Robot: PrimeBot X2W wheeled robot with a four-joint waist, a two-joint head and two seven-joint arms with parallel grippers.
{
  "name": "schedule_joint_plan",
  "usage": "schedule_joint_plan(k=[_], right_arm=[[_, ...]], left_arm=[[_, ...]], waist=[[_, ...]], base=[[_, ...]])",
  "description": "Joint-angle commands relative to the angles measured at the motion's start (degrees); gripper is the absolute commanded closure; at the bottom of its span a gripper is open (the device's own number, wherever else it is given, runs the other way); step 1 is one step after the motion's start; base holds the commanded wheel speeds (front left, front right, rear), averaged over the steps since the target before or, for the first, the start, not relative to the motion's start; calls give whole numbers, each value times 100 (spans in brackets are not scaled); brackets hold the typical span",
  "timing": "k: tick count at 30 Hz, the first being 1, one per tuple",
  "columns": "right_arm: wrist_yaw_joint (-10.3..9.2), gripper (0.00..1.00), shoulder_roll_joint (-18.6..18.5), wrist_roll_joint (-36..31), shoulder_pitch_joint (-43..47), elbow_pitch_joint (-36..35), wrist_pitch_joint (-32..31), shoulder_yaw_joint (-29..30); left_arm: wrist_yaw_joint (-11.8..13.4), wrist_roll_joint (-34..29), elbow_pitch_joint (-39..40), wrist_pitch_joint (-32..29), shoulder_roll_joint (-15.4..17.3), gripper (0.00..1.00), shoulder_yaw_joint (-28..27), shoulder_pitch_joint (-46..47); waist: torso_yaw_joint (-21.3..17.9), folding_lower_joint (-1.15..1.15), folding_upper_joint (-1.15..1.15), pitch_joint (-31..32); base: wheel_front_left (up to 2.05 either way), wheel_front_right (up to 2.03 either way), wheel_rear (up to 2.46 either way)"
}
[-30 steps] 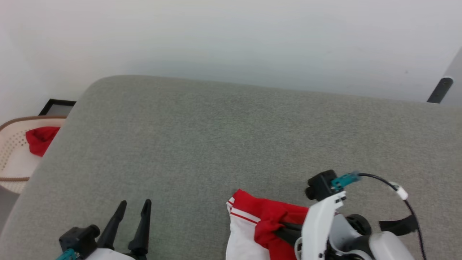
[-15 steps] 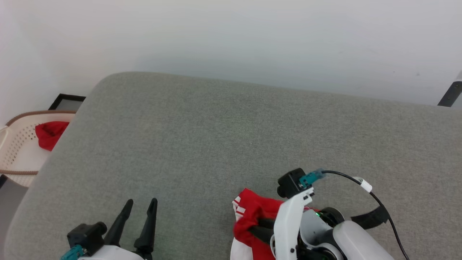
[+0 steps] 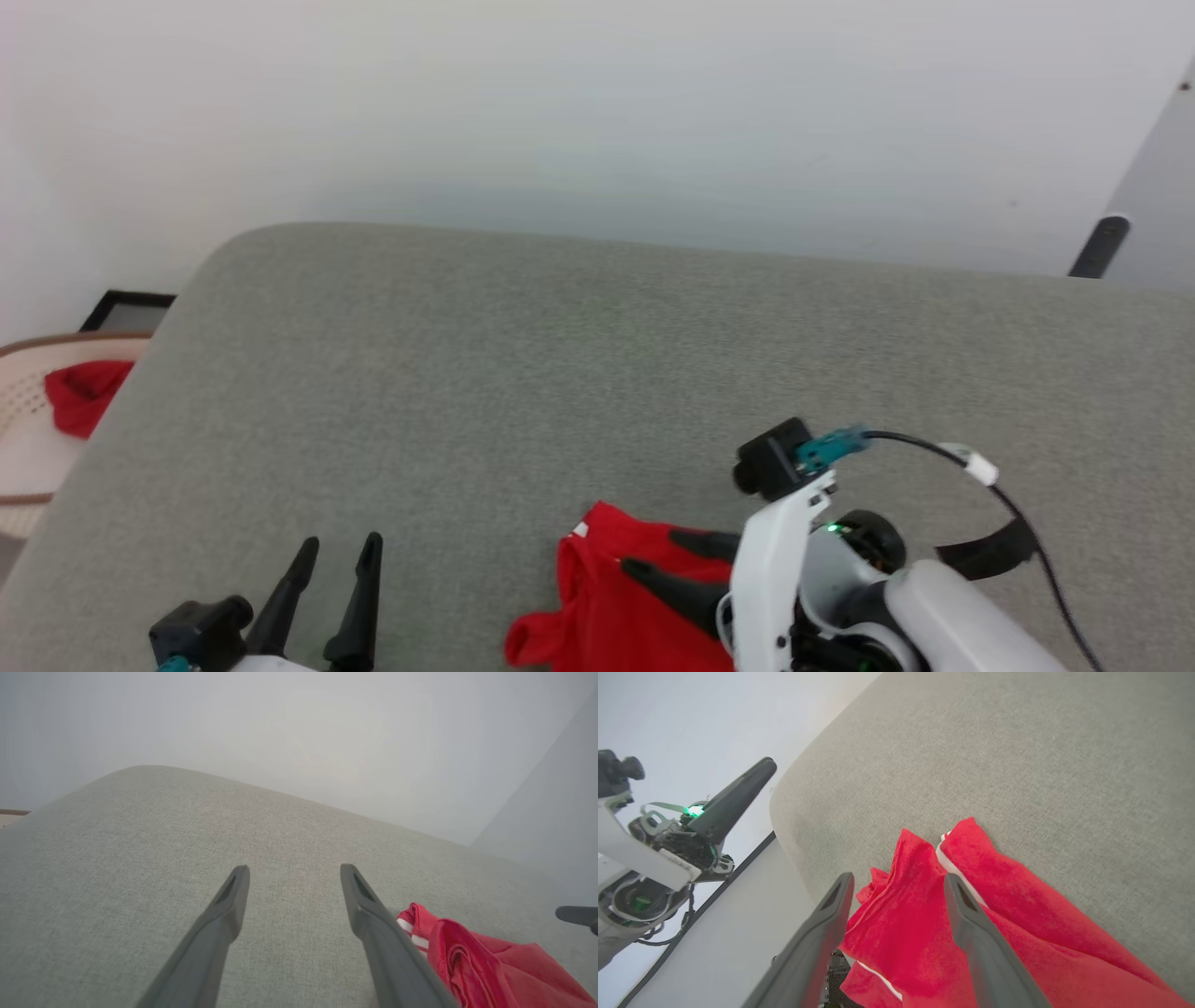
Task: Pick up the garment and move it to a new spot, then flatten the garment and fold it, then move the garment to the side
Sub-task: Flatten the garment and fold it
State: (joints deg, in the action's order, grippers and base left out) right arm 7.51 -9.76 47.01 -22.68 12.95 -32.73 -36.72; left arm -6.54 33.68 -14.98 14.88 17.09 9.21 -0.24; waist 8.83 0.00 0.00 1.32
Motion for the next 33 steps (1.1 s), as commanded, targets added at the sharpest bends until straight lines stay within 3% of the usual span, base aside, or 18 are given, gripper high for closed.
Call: schedule_joint_plan(k=[1, 17, 25, 33], right_arm=[[-4, 0, -86, 88, 26, -90, 83, 13], [-4, 0, -1263, -484, 606, -576, 1844, 785], [-4, 0, -1533, -816, 1084, -478, 2630, 1247], [-4, 0, -1574, -954, 1559, -383, 3085, 1689]], left_arm=[[18, -51, 39, 16, 22, 0, -19, -60], [120, -251, 303, 26, 105, 0, -264, -294], [87, -489, 477, 23, 77, 0, -498, -405], [25, -734, 520, 23, 27, 0, -697, -530]], waist=[[-134, 0, 0, 61], [-818, 0, 0, 143], [-1039, 0, 0, 206], [-1134, 0, 0, 283]], base=[[0, 0, 0], [0, 0, 0], [0, 0, 0], [0, 0, 0]])
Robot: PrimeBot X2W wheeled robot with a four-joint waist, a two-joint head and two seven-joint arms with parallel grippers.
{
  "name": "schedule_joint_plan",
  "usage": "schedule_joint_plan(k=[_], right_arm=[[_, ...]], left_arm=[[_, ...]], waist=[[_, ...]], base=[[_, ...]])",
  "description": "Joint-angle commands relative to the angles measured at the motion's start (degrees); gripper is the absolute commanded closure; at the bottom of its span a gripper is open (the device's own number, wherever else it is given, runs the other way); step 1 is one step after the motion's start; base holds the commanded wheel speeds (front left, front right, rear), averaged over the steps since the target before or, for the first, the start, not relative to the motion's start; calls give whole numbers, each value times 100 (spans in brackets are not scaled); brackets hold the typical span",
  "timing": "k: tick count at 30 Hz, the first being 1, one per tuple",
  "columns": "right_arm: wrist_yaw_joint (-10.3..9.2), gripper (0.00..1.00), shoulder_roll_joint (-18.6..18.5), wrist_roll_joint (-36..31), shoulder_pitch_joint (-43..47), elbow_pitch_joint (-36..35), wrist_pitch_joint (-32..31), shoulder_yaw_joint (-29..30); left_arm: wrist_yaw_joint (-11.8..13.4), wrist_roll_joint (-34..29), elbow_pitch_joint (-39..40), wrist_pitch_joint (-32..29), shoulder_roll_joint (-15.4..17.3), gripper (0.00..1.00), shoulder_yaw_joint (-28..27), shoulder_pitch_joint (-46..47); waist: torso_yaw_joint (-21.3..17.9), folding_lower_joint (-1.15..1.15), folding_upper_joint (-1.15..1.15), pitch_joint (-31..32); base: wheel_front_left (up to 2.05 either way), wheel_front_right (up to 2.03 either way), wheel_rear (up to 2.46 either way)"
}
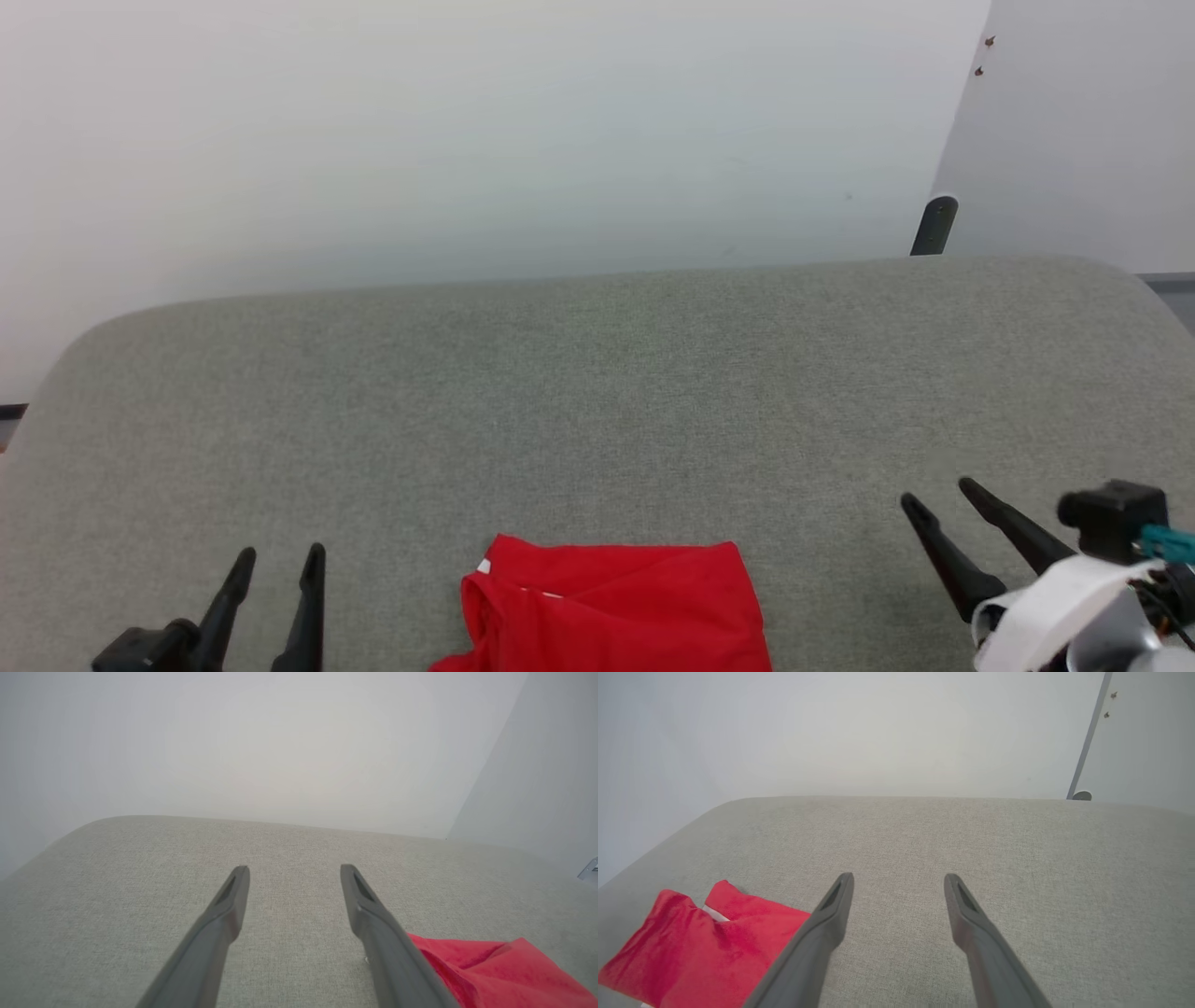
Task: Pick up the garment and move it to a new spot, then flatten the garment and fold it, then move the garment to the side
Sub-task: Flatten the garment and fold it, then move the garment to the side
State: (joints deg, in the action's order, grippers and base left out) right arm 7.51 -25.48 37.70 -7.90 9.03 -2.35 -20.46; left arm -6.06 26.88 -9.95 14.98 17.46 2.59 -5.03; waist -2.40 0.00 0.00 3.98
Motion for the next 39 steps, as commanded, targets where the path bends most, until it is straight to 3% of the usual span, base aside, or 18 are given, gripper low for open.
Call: schedule_joint_plan(k=[1, 15, 26, 39], right_arm=[[-4, 0, 14, -22, 141, 7, 89, 122], [-4, 0, 195, -179, 796, -98, 315, 784], [-4, 0, 331, -330, 990, -235, 140, 945], [-4, 0, 495, -222, 813, -294, -490, 221]], left_arm=[[-31, -98, 23, 13, -16, 0, -66, -69], [-105, -444, 122, 14, -162, 0, -447, -172], [-148, -525, 104, 14, -267, 0, -458, -157], [-149, -462, 57, 14, -151, 0, -622, -212]], waist=[[-13, 0, 0, 28], [80, 0, 0, 124], [112, 0, 0, 108], [580, 0, 0, -14]], base=[[0, 0, 0], [0, 0, 0], [0, 0, 0], [0, 0, 0]])
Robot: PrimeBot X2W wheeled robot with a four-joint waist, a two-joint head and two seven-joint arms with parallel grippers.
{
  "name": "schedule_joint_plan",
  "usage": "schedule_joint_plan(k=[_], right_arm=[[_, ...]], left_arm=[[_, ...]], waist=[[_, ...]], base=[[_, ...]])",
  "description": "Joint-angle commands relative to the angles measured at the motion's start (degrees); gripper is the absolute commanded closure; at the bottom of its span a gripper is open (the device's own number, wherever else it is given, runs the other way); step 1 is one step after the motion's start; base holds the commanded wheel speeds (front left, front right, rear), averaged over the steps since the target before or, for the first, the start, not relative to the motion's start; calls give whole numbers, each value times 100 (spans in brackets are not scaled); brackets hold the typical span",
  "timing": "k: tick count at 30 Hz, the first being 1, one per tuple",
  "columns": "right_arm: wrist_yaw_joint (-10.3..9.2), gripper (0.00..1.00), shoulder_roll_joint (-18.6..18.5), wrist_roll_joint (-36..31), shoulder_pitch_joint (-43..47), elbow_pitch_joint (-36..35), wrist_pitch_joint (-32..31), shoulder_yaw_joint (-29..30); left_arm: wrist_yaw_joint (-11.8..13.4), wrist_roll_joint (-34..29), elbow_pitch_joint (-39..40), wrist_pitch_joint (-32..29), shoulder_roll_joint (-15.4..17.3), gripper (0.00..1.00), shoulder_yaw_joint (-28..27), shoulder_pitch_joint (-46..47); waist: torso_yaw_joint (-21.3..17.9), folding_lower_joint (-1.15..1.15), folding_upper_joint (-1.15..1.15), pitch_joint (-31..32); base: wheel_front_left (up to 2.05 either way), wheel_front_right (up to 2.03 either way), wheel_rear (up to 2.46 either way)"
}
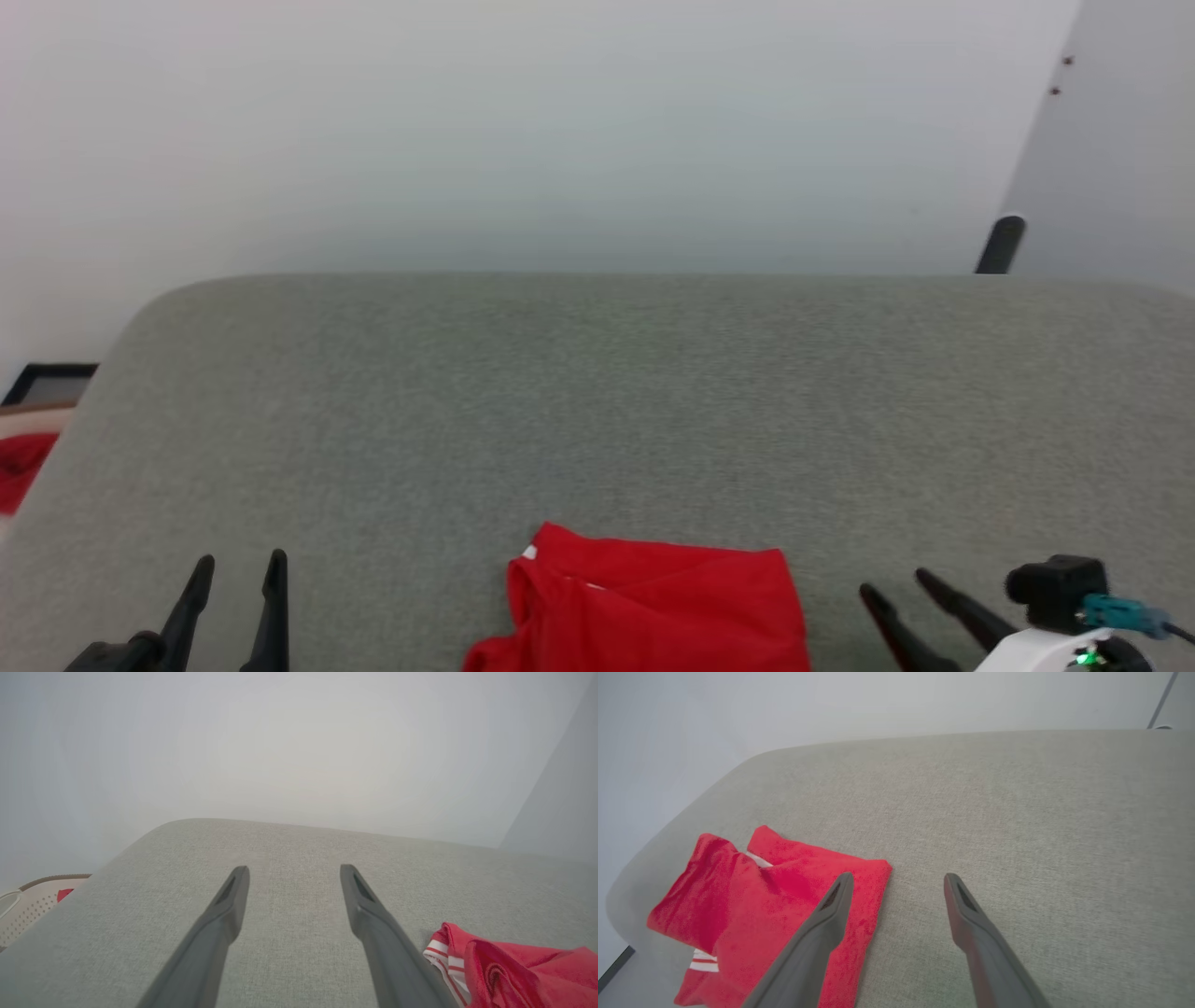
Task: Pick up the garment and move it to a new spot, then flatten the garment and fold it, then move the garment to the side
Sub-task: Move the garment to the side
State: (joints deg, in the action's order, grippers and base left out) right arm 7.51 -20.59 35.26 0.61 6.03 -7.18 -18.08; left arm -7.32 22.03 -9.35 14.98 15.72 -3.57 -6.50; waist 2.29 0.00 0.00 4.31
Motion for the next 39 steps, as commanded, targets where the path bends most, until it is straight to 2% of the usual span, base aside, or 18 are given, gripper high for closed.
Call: schedule_joint_plan(k=[1, 7, 13, 27, 28, 29, 39], right_arm=[[-4, 0, 9, 52, -70, 20, -79, -76], [-4, 0, 7, 153, -154, 169, -671, -327], [-4, 0, 53, 135, -229, 408, -1277, -343], [-5, 0, 410, -163, -435, 997, -2340, -146], [-5, 66, 443, -196, -460, 1021, -2369, -141], [-5, 100, 465, -217, -501, 1039, -2388, -137], [-6, 100, 396, -135, -742, 916, -2535, -68]], left_arm=[[-24, 33, -1, 14, 31, 0, 6, -70], [-25, 78, -26, 14, 27, 0, 113, -6], [-26, 125, -76, 14, -5, 0, 237, 75], [-26, 203, -98, 14, -116, 0, 358, 315], [-26, 206, -105, 14, -120, 0, 370, 331], [-26, 213, -110, 14, -123, 0, 382, 351], [-23, 212, -137, 14, -183, 0, 360, 361]], waist=[[166, 0, 0, -66], [497, 0, 0, -200], [763, 0, 0, -331], [990, 0, 0, -624], [997, 0, 0, -642], [1005, 0, 0, -657], [1001, 0, 0, -690]], base=[[0, 0, 0], [0, 0, 0], [0, 0, 0], [0, 0, 0], [0, 0, 0], [0, 0, 0], [0, 0, 0]])
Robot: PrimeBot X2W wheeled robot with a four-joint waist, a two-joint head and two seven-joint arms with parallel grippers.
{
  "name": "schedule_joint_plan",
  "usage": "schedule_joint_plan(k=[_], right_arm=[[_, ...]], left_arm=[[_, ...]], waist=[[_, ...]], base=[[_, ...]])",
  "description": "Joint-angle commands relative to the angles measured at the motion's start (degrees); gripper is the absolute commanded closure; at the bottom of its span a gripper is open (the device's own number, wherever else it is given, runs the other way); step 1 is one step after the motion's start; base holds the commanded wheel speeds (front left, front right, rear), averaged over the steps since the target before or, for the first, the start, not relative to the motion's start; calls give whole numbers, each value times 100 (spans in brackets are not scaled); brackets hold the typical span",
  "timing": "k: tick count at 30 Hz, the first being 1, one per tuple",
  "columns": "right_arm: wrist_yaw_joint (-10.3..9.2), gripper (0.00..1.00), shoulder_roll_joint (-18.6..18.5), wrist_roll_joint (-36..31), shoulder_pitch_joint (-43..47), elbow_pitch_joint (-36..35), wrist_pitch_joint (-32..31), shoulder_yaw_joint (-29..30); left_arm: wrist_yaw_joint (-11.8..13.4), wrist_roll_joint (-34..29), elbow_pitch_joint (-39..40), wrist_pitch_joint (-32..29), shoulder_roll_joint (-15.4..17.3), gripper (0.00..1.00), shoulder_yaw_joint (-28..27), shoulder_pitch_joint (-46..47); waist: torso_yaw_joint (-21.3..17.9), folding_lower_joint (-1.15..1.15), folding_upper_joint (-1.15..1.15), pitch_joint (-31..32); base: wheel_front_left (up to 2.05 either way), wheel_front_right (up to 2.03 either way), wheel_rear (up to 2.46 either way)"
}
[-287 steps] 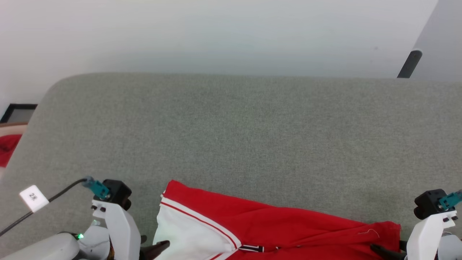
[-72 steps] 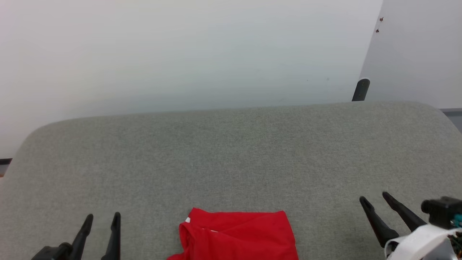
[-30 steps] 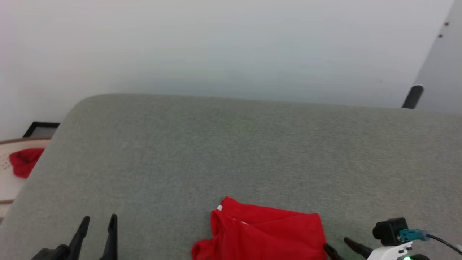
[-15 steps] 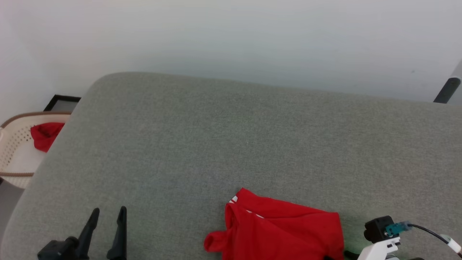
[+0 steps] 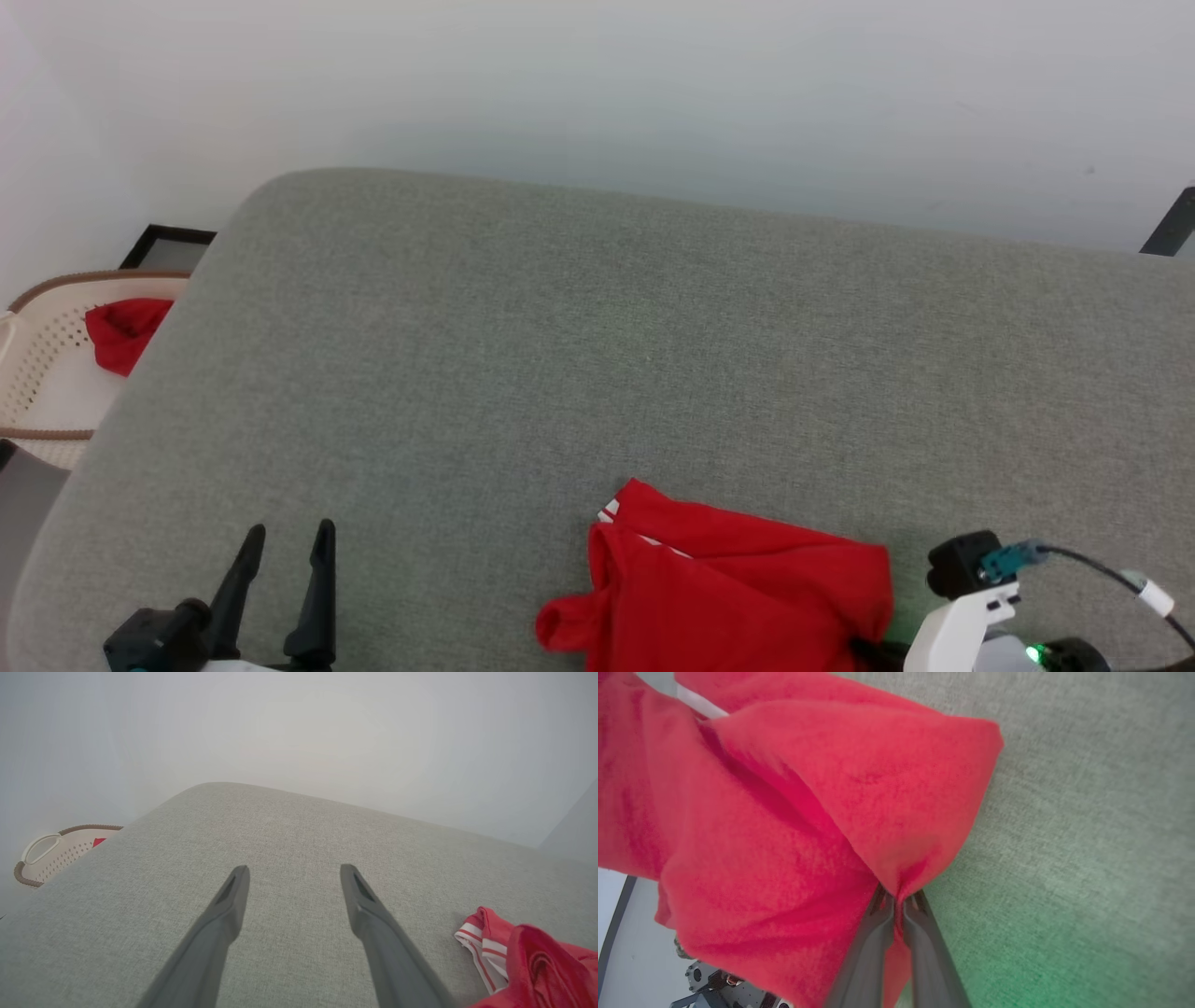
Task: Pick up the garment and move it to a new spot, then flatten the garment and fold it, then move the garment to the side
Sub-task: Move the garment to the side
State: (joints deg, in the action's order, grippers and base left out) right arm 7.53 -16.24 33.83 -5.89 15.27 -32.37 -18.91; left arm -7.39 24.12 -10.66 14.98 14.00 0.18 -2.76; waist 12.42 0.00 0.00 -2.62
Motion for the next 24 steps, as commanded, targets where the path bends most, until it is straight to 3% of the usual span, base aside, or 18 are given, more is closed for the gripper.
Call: schedule_joint_plan(k=[1, 15, 24], right_arm=[[-8, 100, -87, 17, -114, -53, -37, 32], [-8, 100, -806, -100, -613, -606, -433, 304], [-8, 100, -1360, -42, -1117, -592, -491, 355]], left_arm=[[-17, -8, -2, 14, -23, 0, -17, -16], [-16, -49, 76, 14, -64, 0, 116, 130], [-16, -114, 93, 14, -105, 0, 291, 376]], waist=[[-23, 0, 0, 0], [-284, 0, 0, 47], [-603, 0, 0, -59]], base=[[0, 0, 0], [0, 0, 0], [0, 0, 0]])
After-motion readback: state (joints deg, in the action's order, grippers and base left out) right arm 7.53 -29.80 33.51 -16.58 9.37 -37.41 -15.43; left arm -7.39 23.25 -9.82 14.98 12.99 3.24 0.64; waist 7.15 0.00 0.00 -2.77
